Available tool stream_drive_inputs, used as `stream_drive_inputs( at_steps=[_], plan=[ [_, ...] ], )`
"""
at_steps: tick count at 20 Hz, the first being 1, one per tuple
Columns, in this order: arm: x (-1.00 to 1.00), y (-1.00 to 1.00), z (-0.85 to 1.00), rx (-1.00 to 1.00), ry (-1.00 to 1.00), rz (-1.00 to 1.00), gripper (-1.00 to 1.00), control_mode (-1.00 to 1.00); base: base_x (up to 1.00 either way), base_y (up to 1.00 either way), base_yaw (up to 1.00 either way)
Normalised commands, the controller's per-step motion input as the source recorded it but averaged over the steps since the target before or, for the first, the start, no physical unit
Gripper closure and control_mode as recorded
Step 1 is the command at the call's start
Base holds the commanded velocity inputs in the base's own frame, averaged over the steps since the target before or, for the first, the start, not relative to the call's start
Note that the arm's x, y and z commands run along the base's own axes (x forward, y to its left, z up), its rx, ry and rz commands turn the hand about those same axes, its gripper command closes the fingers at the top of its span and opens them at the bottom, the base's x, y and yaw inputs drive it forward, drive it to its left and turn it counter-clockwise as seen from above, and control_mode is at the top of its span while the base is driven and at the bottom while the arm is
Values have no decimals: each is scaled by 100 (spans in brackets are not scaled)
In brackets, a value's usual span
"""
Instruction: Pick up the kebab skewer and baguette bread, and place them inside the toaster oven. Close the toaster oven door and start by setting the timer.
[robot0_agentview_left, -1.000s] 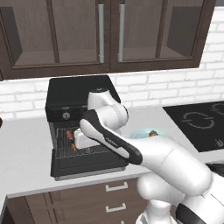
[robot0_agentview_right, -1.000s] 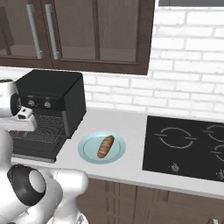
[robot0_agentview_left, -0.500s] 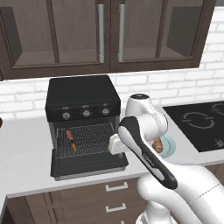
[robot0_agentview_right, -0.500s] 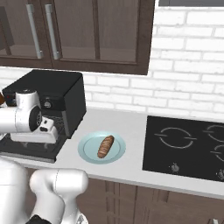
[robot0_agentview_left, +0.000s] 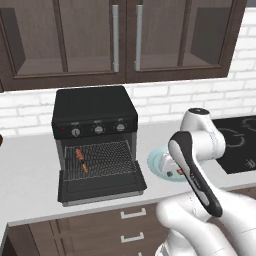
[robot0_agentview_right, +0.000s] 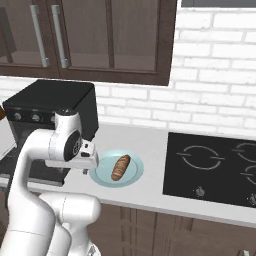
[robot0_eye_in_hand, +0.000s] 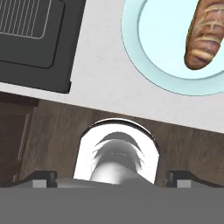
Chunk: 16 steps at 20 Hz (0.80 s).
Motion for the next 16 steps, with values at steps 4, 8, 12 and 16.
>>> stream_drive_inputs(
  at_steps=[4, 8, 12, 16],
  plan=[
    [39, -94, -9, 0, 0, 0, -100, -100, 0, 0, 0],
    [58, -69, -14, 0, 1, 0, -100, -100, 0, 0, 0],
    [52, -3, -36, 0, 9, -3, -100, -100, 0, 0, 0],
    [49, -4, -34, 0, 14, -8, -100, -100, 0, 0, 0]
  ],
)
